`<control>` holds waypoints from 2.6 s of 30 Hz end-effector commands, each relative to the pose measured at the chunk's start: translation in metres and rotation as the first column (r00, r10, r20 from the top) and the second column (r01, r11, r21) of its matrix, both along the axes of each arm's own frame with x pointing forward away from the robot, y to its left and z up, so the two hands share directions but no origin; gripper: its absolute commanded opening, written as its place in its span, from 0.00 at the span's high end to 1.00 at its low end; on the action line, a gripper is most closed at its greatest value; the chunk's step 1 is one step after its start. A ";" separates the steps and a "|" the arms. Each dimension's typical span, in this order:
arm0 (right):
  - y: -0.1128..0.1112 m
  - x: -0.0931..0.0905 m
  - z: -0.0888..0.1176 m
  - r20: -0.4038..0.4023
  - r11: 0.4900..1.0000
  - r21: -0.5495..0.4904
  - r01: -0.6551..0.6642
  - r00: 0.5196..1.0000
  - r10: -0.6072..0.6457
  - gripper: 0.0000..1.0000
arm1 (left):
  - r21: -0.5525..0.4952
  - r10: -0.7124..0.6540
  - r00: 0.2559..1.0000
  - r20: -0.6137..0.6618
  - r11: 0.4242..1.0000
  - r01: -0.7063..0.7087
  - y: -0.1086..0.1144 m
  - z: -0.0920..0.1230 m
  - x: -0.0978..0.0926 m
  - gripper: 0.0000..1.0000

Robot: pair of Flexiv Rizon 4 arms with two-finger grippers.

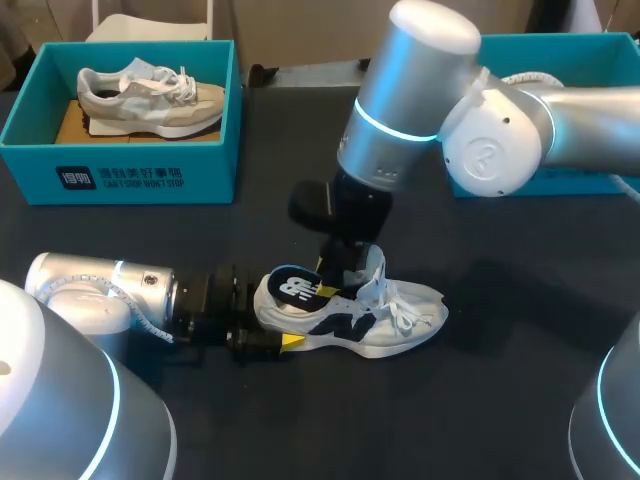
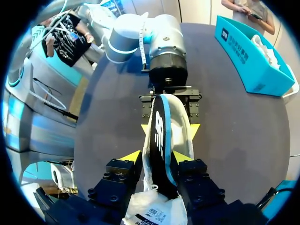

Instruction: Take the shoe out of the shoebox, open the shoe tongue, remove and reinsert the insole, then place the shoe into the shoebox

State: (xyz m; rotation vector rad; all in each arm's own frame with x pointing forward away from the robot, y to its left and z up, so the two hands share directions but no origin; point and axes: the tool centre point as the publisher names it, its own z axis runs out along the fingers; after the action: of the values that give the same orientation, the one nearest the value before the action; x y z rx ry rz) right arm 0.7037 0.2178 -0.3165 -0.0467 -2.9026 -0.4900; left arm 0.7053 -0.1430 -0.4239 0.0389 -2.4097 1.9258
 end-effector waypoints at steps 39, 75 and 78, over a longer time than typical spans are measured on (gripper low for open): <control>0.060 0.008 0.018 -0.028 0.911 -0.009 -0.413 0.910 0.413 1.00 | 0.000 0.003 1.000 0.000 1.000 -0.003 0.001 -0.004 0.001 1.00; 0.031 0.006 0.008 -0.120 0.989 0.132 -0.069 0.989 0.085 0.00 | 0.000 0.003 1.000 0.000 1.000 -0.003 0.001 -0.004 0.001 1.00; 0.034 0.007 0.004 -0.140 0.987 0.138 -0.077 0.985 0.096 0.00 | 0.000 0.003 1.000 0.000 1.000 -0.003 0.001 -0.004 0.001 1.00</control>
State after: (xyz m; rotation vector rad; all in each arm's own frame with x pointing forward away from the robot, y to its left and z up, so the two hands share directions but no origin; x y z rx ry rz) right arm 0.7046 0.2422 -0.3064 0.0496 -2.7293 -0.6467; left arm 0.7053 -0.1429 -0.4238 0.0391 -2.4097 1.9257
